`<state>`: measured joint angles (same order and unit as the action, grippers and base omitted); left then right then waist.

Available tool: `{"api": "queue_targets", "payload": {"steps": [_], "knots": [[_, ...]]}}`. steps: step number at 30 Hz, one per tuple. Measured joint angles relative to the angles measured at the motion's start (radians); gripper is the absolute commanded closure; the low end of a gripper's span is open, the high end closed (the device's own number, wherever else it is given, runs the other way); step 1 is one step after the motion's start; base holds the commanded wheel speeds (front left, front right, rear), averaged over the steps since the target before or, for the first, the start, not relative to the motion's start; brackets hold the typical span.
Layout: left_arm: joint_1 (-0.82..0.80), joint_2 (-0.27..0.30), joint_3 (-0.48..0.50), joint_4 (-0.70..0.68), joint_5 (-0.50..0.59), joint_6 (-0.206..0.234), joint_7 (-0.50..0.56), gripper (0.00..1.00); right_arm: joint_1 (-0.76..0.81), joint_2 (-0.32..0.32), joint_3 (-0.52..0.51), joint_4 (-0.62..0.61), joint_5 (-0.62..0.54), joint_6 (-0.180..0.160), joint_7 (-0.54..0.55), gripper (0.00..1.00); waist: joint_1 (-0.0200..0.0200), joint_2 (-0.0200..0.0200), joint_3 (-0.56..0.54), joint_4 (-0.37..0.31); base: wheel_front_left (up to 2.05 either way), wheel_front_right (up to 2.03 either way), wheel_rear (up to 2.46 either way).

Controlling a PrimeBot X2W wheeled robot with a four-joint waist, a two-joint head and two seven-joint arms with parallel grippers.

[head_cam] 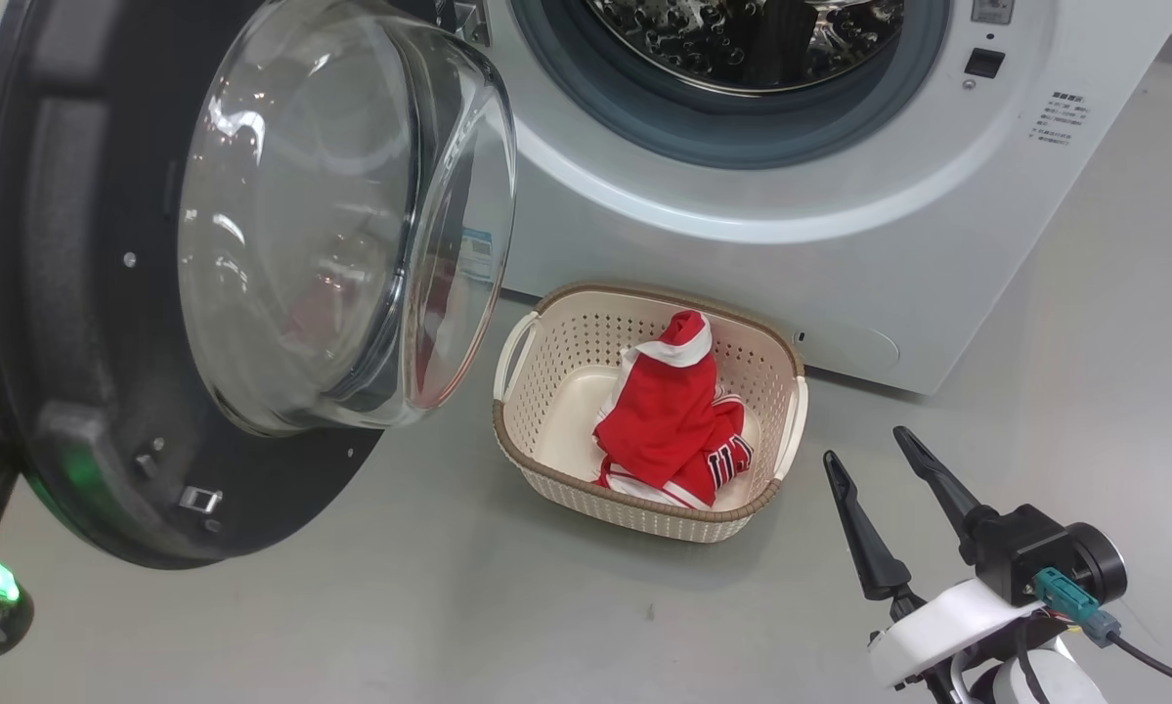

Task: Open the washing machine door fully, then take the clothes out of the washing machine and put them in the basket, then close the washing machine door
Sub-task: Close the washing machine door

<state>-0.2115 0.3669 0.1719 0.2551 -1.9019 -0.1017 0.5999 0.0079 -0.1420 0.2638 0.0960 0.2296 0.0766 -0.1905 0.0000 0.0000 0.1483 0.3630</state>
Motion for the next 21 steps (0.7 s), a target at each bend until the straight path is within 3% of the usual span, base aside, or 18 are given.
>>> {"api": "queue_targets", "payload": {"steps": [21], "knots": [[0.092,-0.022,-0.042,-0.153,-0.053,-0.011,0.138,1.0,0.0,0.024,0.019,0.013,0.007,-0.001,-0.004,0.0,0.0,0.0,-0.021,-0.055,0.0,0.0,0.0]]}}
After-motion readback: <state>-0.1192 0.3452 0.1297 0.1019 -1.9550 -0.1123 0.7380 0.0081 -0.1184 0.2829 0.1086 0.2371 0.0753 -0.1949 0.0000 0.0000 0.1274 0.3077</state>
